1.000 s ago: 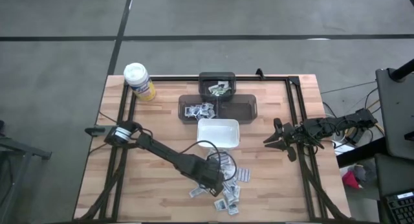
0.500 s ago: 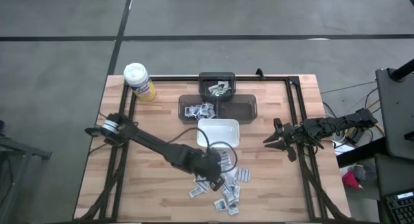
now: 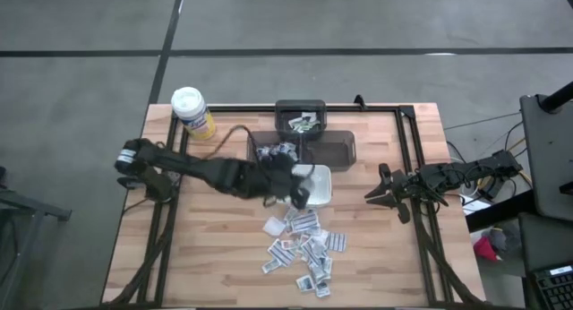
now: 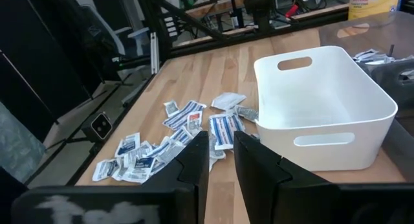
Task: Pick & Place First Aid Supplies
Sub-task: Put the alcohol pad into the left black bin
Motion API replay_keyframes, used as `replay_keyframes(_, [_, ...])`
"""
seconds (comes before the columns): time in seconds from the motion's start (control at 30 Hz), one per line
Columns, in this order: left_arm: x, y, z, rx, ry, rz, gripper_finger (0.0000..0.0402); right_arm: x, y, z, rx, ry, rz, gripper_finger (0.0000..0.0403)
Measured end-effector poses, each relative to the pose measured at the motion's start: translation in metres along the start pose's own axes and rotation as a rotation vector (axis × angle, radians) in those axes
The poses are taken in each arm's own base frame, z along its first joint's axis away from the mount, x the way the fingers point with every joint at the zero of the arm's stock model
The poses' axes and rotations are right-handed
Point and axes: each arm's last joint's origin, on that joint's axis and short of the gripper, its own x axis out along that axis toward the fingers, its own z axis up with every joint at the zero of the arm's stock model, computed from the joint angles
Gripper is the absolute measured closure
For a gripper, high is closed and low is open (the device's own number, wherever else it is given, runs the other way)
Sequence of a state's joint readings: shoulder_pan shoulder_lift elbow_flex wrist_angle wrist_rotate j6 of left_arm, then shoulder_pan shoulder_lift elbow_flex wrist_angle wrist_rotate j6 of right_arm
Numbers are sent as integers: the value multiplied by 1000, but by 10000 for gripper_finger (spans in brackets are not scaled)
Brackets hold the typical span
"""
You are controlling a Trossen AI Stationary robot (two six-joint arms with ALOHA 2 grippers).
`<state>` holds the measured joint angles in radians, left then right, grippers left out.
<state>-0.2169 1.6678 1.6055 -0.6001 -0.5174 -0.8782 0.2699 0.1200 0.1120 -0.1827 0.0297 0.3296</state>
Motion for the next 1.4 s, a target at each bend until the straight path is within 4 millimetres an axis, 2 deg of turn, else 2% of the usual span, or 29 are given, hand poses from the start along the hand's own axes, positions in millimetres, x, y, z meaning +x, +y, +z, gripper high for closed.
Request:
replay_keyframes(0.2, [-2, 24, 34, 47, -146, 127, 401, 0, -1, 0, 7, -10, -30, 326])
replay_keyframes(0.47, [9, 53, 59, 138, -189, 269, 401, 0, -2, 1, 11, -18, -53, 316])
replay_keyframes(0.67, [15, 75, 65, 220, -111, 359, 401, 0, -2, 1, 11, -20, -57, 323])
replay_keyframes(0.9, [19, 96, 72, 268, 13, 376, 401, 0, -2, 1, 11, -28, -81, 335])
replay_keyframes(1.4, [26, 141, 91, 217, 269, 250, 401, 0, -3, 1, 11, -35, -101, 316])
